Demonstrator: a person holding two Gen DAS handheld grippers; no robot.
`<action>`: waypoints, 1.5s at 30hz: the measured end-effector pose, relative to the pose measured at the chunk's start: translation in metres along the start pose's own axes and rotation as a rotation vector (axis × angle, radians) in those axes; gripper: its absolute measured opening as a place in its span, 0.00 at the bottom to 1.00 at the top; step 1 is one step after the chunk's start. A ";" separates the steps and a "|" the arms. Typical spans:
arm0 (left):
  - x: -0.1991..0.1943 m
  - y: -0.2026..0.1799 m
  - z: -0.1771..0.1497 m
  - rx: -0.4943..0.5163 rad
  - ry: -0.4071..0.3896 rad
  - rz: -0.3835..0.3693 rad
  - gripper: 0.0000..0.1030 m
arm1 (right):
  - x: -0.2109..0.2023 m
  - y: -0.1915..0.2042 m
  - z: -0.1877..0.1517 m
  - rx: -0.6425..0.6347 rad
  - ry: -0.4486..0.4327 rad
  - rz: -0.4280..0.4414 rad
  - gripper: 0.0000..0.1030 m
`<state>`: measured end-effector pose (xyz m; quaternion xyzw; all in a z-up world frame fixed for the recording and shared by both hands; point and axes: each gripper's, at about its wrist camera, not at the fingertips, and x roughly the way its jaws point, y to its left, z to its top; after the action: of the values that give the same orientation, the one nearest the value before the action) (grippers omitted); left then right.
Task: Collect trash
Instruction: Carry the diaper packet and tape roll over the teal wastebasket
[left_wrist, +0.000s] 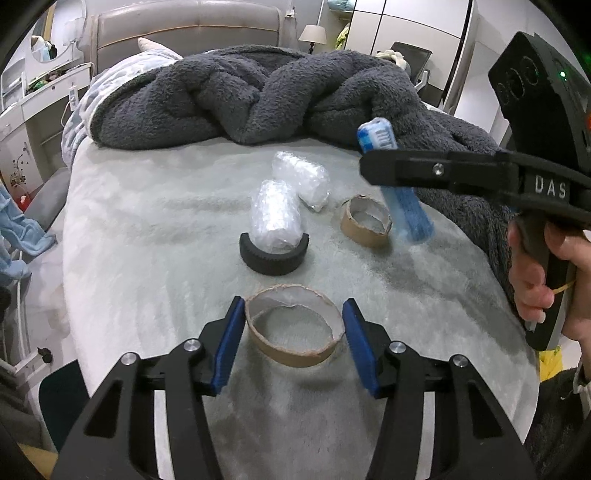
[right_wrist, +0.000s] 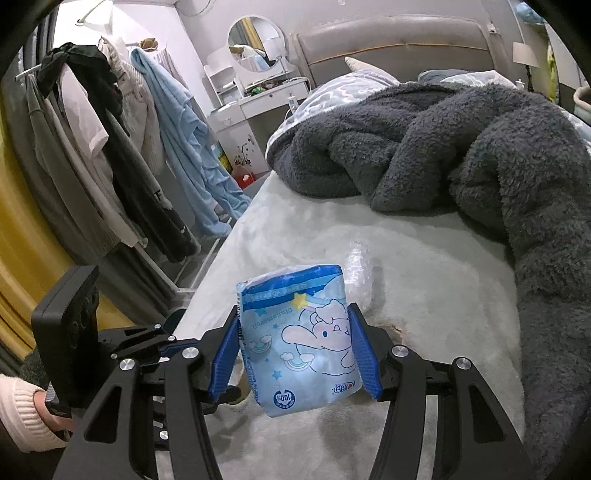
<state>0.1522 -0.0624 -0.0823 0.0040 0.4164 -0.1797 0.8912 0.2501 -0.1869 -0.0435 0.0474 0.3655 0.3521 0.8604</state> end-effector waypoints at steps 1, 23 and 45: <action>-0.002 0.001 0.000 -0.002 0.001 0.005 0.55 | -0.002 0.000 0.001 -0.001 -0.003 -0.001 0.55; -0.054 0.058 -0.013 -0.159 -0.025 0.143 0.55 | -0.004 0.052 0.003 0.003 0.010 -0.040 0.55; -0.082 0.129 -0.035 -0.301 0.011 0.301 0.56 | 0.018 0.108 0.008 0.044 0.030 -0.005 0.55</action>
<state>0.1199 0.0893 -0.0621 -0.0659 0.4382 0.0194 0.8962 0.2025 -0.0933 -0.0120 0.0602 0.3860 0.3426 0.8544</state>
